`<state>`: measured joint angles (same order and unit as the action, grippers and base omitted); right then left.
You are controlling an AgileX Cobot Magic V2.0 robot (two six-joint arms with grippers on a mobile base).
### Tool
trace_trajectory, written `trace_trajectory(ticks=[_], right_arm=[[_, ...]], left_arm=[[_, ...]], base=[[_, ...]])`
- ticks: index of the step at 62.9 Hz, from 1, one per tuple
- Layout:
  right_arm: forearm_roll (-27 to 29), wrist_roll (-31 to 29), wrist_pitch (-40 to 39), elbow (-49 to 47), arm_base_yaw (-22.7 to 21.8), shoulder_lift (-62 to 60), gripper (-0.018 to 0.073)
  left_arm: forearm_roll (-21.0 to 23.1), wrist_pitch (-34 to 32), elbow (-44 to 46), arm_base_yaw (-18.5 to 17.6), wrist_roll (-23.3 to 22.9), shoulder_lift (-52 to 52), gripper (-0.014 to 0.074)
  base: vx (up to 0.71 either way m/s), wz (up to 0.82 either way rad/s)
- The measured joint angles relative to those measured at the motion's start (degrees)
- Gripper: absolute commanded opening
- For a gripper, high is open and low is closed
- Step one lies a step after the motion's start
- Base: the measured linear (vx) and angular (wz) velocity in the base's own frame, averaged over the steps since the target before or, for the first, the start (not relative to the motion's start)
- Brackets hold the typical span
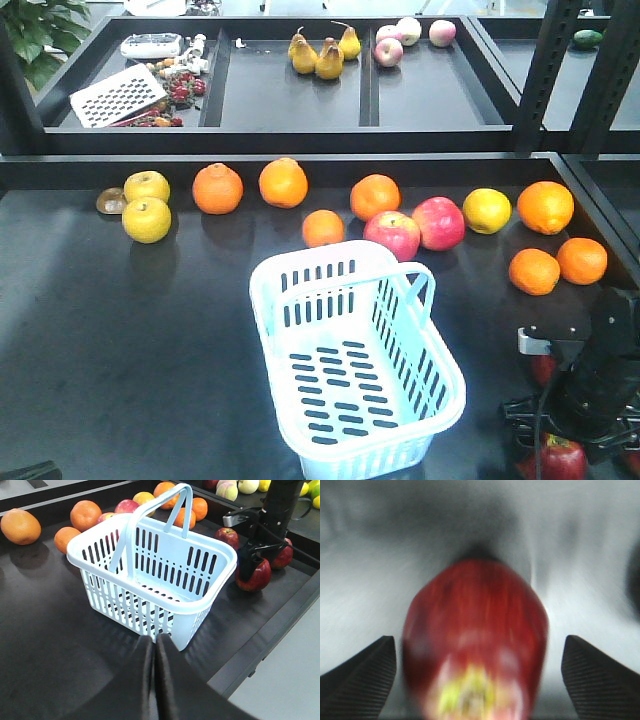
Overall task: Pick three apples into basket with both arms
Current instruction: 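Reach the right gripper down and grasp the nearest red apple, then carry the apple over the basket and open the right gripper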
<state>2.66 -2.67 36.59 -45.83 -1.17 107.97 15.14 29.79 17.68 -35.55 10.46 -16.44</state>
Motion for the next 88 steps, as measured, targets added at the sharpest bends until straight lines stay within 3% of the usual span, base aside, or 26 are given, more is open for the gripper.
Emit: trace_trajectory(ticks=[12,22,27,54,62,72,79,88], right_arm=[[0.14,-0.21,-0.54,-0.18,0.00,0.44,0.0370],[0.14,-0.36,-0.38,-0.28,0.00,0.37,0.0089],[0.14,-0.87,0.37,-0.28,0.00,-1.05,-0.0011],[2.04,-5.93,9.73,-0.28,0.00,-33.60,-0.0009],[10.74,-13.21,12.65,-0.22,0.00,-40.92,-0.0005],[28.48,-26.25,15.67,0.35,1.81,-42.16,-0.0003],[37.84,-31.65,12.88,0.47,7.54,-39.92,0.0003],[41.14,-32.85,4.74,0.47,16.02,-34.07,0.0057]], left_arm=[[0.00,0.00,0.00,0.00,0.00,0.00,-0.0006],[0.00,0.00,0.00,0.00,0.00,0.00,-0.0006],[0.00,0.00,0.00,0.00,0.00,0.00,-0.0006],[0.00,0.00,0.00,0.00,0.00,0.00,-0.0006],[0.00,0.00,0.00,0.00,0.00,0.00,-0.0006],[0.00,0.00,0.00,0.00,0.00,0.00,-0.0006],[0.00,0.00,0.00,0.00,0.00,0.00,-0.0006],[0.00,0.00,0.00,0.00,0.00,0.00,-0.0006]], base=[[0.00,0.00],[0.00,0.00],[0.00,0.00],[0.00,0.00],[0.00,0.00],[0.00,0.00],[0.00,0.00],[0.00,0.00]])
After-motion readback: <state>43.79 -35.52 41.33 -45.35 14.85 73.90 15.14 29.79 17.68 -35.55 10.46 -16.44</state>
